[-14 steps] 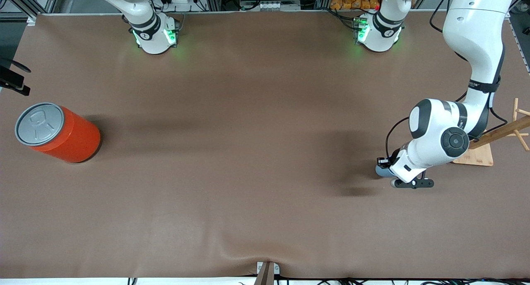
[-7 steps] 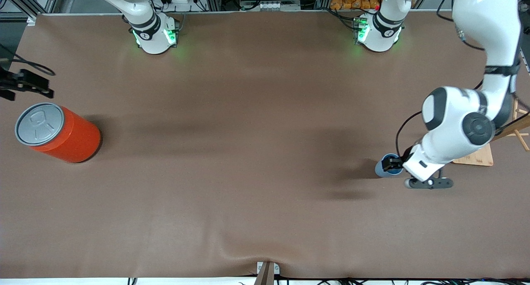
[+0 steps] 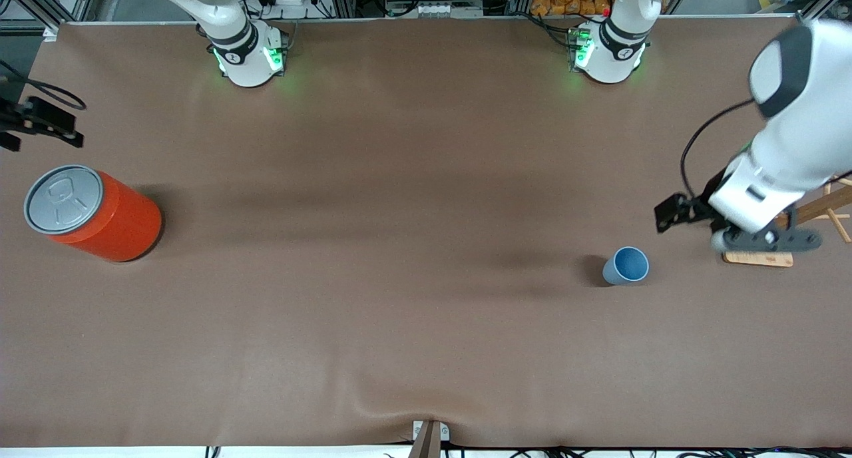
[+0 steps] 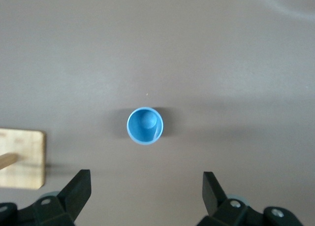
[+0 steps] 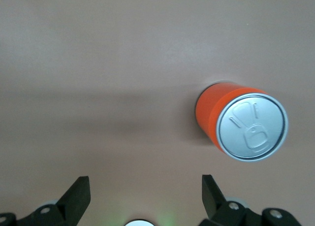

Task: Flip cup
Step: 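Open the left gripper and raise it away from the upright cup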

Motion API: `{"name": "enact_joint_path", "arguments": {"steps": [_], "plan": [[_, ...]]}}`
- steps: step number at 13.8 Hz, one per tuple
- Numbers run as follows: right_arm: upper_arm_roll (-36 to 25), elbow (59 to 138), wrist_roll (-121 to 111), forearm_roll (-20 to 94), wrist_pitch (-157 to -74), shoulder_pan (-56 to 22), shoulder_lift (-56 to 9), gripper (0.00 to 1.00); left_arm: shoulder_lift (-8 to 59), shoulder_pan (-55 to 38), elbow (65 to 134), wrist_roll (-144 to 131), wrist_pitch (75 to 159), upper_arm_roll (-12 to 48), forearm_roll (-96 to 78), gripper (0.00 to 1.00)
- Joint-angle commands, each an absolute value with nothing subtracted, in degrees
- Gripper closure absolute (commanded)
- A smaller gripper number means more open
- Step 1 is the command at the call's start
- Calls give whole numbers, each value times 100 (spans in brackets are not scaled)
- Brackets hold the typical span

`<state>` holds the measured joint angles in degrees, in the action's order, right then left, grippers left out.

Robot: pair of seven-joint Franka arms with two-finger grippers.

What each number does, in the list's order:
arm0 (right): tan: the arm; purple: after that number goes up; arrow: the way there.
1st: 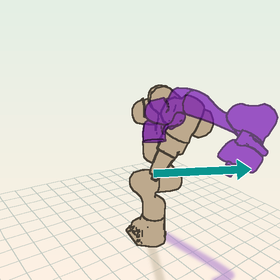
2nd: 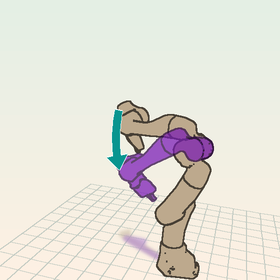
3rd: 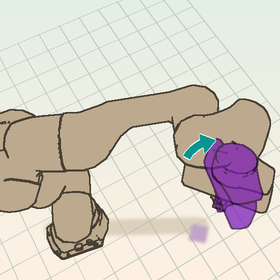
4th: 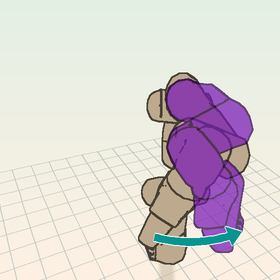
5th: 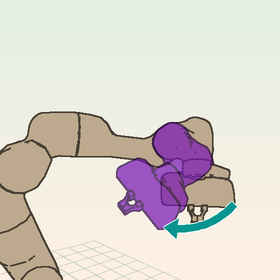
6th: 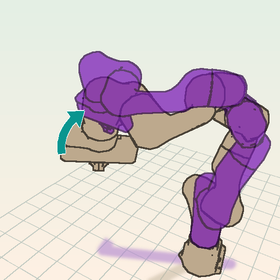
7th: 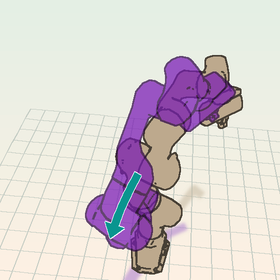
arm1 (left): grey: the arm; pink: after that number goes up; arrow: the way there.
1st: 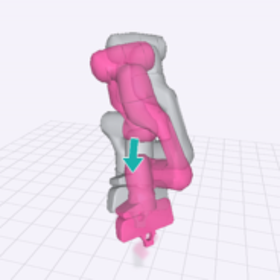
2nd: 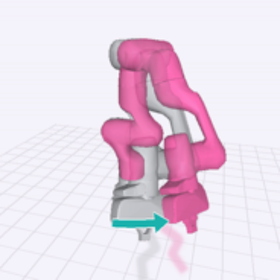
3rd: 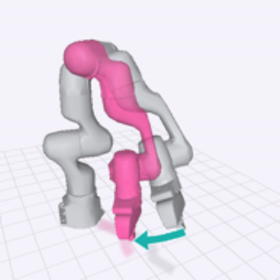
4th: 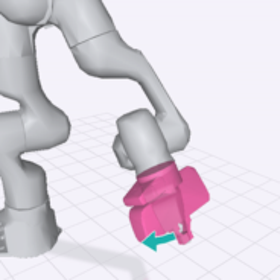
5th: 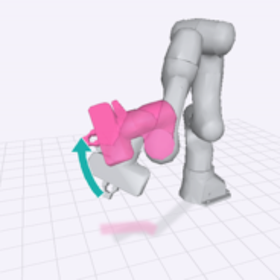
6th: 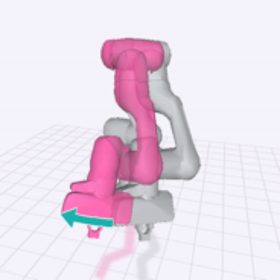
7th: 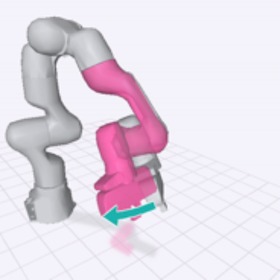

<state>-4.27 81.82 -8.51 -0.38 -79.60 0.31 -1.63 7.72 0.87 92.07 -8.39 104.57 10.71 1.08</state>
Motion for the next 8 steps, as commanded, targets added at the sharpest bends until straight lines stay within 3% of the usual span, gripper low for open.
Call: {"name": "enact_joint_path", "arguments": {"steps": [1, 4, 8], "plan": [[-133, 8271, -993, 0, -7945, 333, -35, 0, 195, 105, 9369, -914, 9864, 1107, 264, 0], [-70, 8235, -906, 236, -7963, 352, -70, 0, -131, 97, 9334, -923, 9370, 1108, 255, 0], [-105, 8218, -905, 290, -7779, 343, -53, 0, -71, 132, 8949, -844, 8976, 1028, 264, 0]]}}
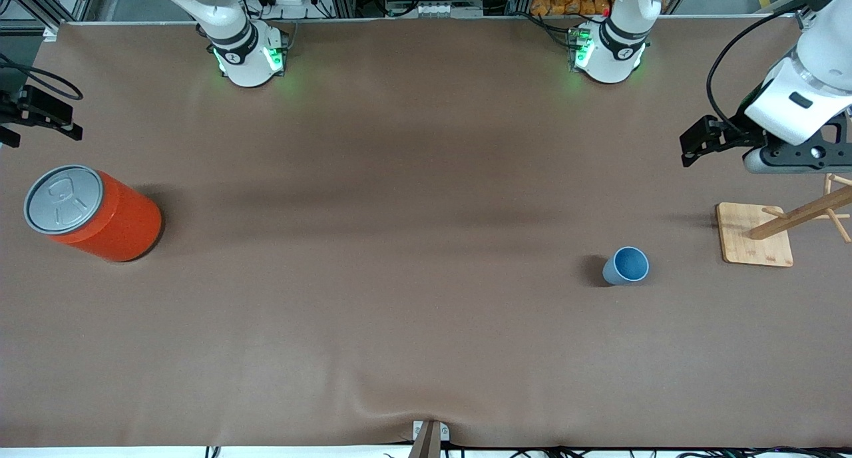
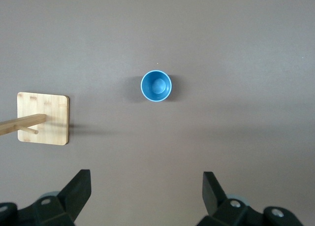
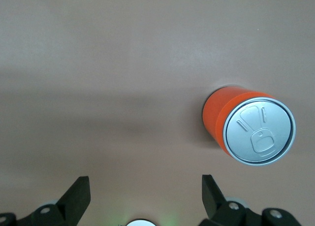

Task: Flip cup

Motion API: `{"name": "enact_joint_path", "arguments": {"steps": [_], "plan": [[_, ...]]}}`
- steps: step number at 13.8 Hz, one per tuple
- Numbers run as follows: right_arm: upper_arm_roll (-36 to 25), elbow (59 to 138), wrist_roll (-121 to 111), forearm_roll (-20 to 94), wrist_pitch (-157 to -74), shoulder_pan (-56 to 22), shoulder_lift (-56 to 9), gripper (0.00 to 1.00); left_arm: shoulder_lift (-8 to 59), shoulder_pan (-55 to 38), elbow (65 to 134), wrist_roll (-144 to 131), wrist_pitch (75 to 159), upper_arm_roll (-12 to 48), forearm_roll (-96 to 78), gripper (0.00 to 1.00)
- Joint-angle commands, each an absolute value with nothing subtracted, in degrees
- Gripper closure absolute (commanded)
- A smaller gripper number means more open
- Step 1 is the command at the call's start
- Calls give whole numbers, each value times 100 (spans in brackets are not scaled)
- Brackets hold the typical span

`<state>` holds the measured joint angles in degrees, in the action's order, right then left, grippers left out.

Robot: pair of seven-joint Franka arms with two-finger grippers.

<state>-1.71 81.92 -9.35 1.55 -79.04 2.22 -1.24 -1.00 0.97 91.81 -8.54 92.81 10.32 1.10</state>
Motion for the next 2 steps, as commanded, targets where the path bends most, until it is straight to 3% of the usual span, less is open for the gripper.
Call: {"name": "enact_joint_path", "arguments": {"steps": [1, 2], "plan": [[-114, 8226, -905, 281, -7726, 343, -53, 0, -36, 132, 8799, -852, 8774, 1028, 264, 0], [-114, 8227, -827, 273, -7647, 343, -53, 0, -35, 123, 8763, -853, 8684, 1028, 264, 0]]}}
